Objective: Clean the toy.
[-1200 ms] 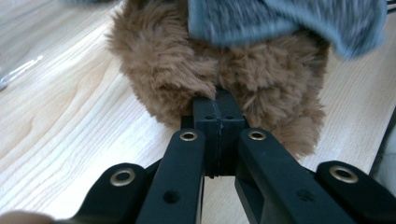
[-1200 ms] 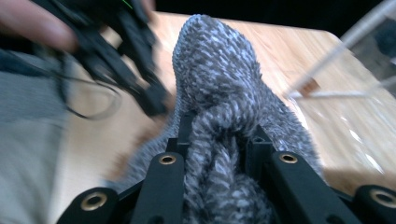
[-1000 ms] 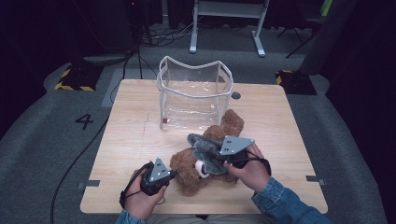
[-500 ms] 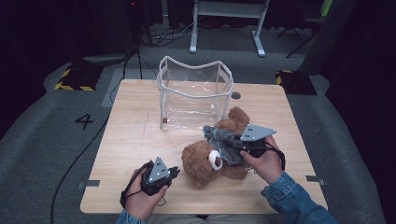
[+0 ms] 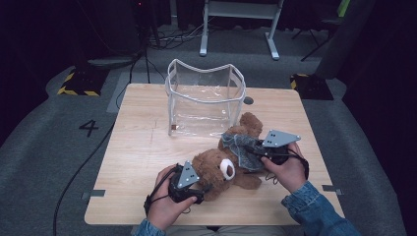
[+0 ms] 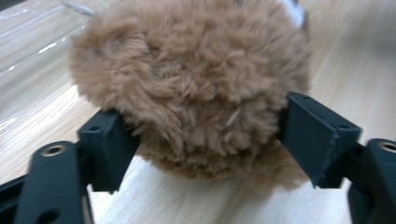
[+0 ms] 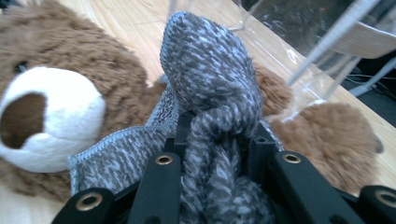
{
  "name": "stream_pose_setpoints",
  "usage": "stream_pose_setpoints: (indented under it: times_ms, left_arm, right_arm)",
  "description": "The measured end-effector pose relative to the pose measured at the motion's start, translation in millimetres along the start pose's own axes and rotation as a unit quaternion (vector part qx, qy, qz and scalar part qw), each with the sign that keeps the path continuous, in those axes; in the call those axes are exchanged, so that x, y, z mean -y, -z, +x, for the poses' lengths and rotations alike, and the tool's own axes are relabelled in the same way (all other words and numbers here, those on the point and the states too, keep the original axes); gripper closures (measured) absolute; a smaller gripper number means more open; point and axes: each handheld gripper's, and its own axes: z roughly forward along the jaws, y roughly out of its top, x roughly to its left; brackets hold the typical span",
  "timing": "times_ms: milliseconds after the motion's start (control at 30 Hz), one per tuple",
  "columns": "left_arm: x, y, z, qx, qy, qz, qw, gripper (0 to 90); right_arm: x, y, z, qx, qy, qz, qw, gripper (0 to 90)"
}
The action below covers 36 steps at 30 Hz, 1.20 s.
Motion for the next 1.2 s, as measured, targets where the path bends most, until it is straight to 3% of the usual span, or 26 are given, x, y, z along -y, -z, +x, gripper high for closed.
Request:
stream_pose_setpoints:
  times_ms: [100, 233, 333, 467, 600, 700, 767, 867, 933, 1000, 1033, 1100, 1200]
  left_arm:
    - [1.2, -4.5, 0.7, 0.004, -0.002, 0.014, 0.9999, 32.5]
    - [2.4, -6.7, 0.5, 0.004, 0.005, 0.022, 0.9998, 32.7]
    - [3.4, -6.5, 1.4, 0.002, 0.001, 0.026, 0.9996, 32.5]
    - [4.1, -6.3, 1.7, 0.005, 0.001, 0.021, 0.9998, 32.1]
    - [4.5, -6.4, 2.1, 0.005, 0.002, 0.022, 0.9998, 31.6]
    - [5.0, -6.6, 2.1, 0.004, 0.002, 0.022, 0.9998, 31.0]
    - [4.9, -6.5, 1.8, 0.004, 0.002, 0.021, 0.9998, 30.7]
    - [4.5, -5.9, 1.0, 0.003, 0.002, 0.021, 0.9998, 30.1]
    - [4.0, -5.4, 0.5, 0.003, 0.003, 0.018, 0.9998, 29.2]
    - [3.2, -4.8, -0.4, 0.001, 0.002, 0.017, 0.9999, 28.3]
    - [2.9, -4.7, -0.6, -0.001, 0.001, 0.014, 0.9999, 28.1]
    - [2.4, -3.5, -0.6, -0.006, -0.004, 0.013, 0.9999, 27.4]
    - [1.8, -0.4, -0.5, -0.012, -0.004, 0.003, 0.9999, 26.9]
  right_arm:
    - [5.0, -0.4, -9.3, 0.012, -0.015, 0.002, 0.9998, 73.3]
    - [14.2, 2.1, -25.8, 0.04, -0.027, 0.01, 0.9988, 73.2]
    - [26.4, 2.5, -40.3, 0.066, -0.035, 0.034, 0.9966, 73.1]
    - [47.4, 0.9, -58.7, 0.083, -0.061, 0.06, 0.9929, 73.1]
    - [55.3, 13.6, -67.0, 0.114, -0.064, 0.078, 0.9883, 73.1]
    - [54.3, 28.5, -67.7, 0.127, -0.058, 0.067, 0.988, 73.2]
    - [47.4, 40.5, -60.1, 0.123, -0.047, 0.048, 0.9901, 73.1]
    - [28.7, 53.9, -35.5, 0.097, -0.029, 0.009, 0.9949, 73.1]
    - [15.2, 57.5, -13.8, 0.061, -0.028, -0.019, 0.9975, 73.0]
    - [0.8, 52.3, 14.4, 0.017, -0.004, -0.039, 0.9991, 72.7]
    - [-3.8, 48.4, 22.1, 0.009, 0.026, -0.048, 0.9985, 72.4]
    - [-15.3, 38.6, 48.3, -0.026, 0.049, -0.062, 0.9965, 71.4]
    - [-28.1, 20.6, 81.6, -0.076, 0.088, -0.082, 0.9897, 70.3]
